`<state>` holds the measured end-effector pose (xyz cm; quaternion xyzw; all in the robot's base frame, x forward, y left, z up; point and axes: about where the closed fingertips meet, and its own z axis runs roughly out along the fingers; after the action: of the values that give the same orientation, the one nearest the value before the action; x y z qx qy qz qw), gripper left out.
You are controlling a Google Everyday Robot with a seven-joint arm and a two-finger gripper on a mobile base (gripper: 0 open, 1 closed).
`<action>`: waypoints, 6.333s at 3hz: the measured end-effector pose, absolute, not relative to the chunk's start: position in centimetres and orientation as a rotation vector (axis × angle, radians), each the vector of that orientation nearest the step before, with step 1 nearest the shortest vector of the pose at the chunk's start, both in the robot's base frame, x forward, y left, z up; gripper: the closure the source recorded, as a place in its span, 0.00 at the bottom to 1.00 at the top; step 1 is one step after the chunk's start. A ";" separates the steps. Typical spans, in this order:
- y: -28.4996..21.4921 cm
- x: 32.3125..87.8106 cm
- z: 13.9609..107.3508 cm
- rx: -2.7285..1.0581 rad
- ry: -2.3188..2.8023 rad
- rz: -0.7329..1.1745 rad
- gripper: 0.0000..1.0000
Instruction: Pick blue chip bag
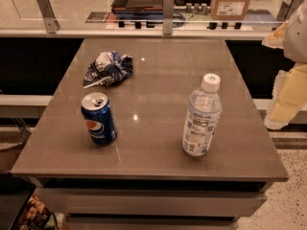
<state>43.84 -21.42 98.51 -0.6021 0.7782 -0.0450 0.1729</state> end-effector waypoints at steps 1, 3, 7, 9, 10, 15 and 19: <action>-21.2 44.9 99.6 -1.699 2.193 -0.136 0.00; -19.7 48.8 101.9 -1.596 2.152 -0.110 0.00; -13.0 55.8 101.3 -1.305 1.911 0.112 0.00; -7.4 58.4 99.5 -1.385 1.856 0.182 0.00; -7.4 58.4 99.5 -1.385 1.856 0.182 0.00; 3.0 60.5 92.3 -1.486 1.807 0.290 0.00; 10.1 64.4 89.3 -1.517 1.674 0.335 0.00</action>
Offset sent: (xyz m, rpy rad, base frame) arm 0.0526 0.0119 0.0348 0.0682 -0.0454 -0.0329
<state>64.39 10.07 89.32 -0.6039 0.6667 0.1336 0.4159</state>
